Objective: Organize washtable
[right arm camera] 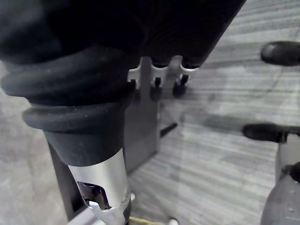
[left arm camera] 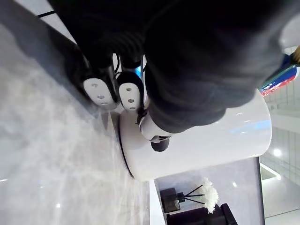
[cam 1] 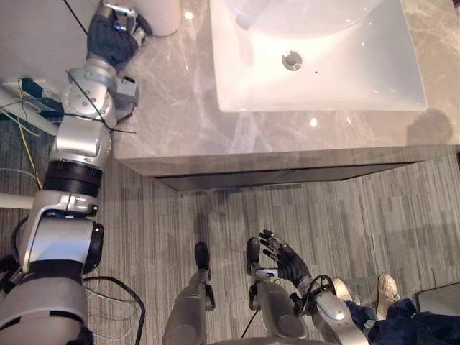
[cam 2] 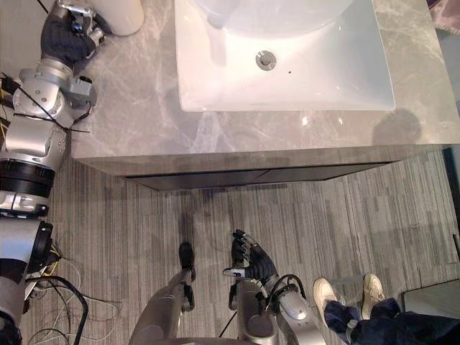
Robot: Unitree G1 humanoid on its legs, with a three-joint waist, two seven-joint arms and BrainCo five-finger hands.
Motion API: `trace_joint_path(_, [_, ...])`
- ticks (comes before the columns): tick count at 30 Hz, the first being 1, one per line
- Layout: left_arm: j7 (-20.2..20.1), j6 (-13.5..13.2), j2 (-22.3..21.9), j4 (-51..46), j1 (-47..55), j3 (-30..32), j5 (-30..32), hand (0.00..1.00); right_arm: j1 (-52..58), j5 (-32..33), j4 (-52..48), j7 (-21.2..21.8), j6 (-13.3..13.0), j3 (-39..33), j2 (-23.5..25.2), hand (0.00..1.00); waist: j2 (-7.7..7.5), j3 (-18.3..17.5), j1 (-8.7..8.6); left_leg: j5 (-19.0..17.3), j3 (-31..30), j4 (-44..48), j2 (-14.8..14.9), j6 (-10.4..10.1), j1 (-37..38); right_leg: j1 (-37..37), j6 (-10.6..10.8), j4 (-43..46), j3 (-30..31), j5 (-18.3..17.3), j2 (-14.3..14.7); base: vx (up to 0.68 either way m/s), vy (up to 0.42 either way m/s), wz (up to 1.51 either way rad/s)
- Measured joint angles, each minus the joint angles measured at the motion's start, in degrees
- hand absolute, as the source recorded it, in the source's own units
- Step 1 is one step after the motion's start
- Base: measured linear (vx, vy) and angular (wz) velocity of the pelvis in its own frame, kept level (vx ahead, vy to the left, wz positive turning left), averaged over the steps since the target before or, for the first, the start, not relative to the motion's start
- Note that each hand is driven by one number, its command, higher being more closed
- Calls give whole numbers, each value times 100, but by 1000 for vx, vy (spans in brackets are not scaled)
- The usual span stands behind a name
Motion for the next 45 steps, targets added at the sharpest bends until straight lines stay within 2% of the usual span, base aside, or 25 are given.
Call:
trace_joint_path(3, [44, 8, 149, 233, -230, -90, -4, 100, -10, 101, -1, -11, -65, 2, 51, 0, -60, 30, -99, -1, 4, 24, 4, 1, -25, -20, -25, -1, 9, 26, -1, -21, -8, -1])
trace_joint_path(8, [109, 13, 217, 595, -648, -177, -51, 100, -6, 133, -1, -25, -73, 7, 53, 0, -62, 31, -119, -1, 32, 86, 15, 1, -186, -170, -23, -3, 46, 63, 0, -13, -5, -2])
trace_joint_path(14, [136, 25, 278, 885, -1068, -334, -54, 100, -4, 149, -1, -25, -75, 11, 81, 0, -103, 77, -239, -1, 33, 102, 26, 1, -206, -183, -32, -4, 55, 73, 8, 0, 0, 0])
trace_joint_path(26, [217, 65, 295, 1574, -1930, -555, -50, 100, 8, 152, 0, -115, -80, 8, 82, 0, -142, 162, -252, -27, 74, 218, 48, 29, -317, -284, -71, -6, 138, 132, 19, -2, -4, -3])
trace_joint_path(33, [208, 92, 431, 1578, -2018, -562, -44, 100, 9, 169, 3, -111, -78, 11, 81, 0, -144, 192, -266, -25, 99, 255, 57, 30, -302, -258, -70, -6, 130, 144, 20, -7, -4, -2])
trace_joint_path(36, [202, 96, 429, 1483, -1689, -490, -27, 100, 8, 170, 41, -111, -74, 20, 86, 0, -141, 192, -255, -25, 49, 241, 52, 30, -88, -51, -70, -7, 123, 143, 20, 7, -4, -3])
trace_joint_path(39, [106, 119, 420, 628, -751, -229, 125, 100, -5, 166, 61, -108, -74, 57, 85, 0, -122, 184, -228, -25, -3, 179, 41, 28, 65, 85, -79, -9, 97, 126, 18, -9, 0, 2])
trace_joint_path(41, [73, 135, 374, 438, -384, -199, 164, 100, -9, 159, 104, -104, -66, 105, 82, 0, -99, 172, -217, -20, -31, 178, 39, 23, 77, 109, -79, -8, 59, 126, 18, -25, -2, 10])
trace_joint_path(45, [-55, 134, -69, 119, 288, -63, 194, 100, -11, 129, 311, -99, -3, 117, 77, 0, 120, 47, -134, 3, -158, 151, 15, -4, 198, 276, -77, -7, -69, 92, 9, -1, 4, 15])
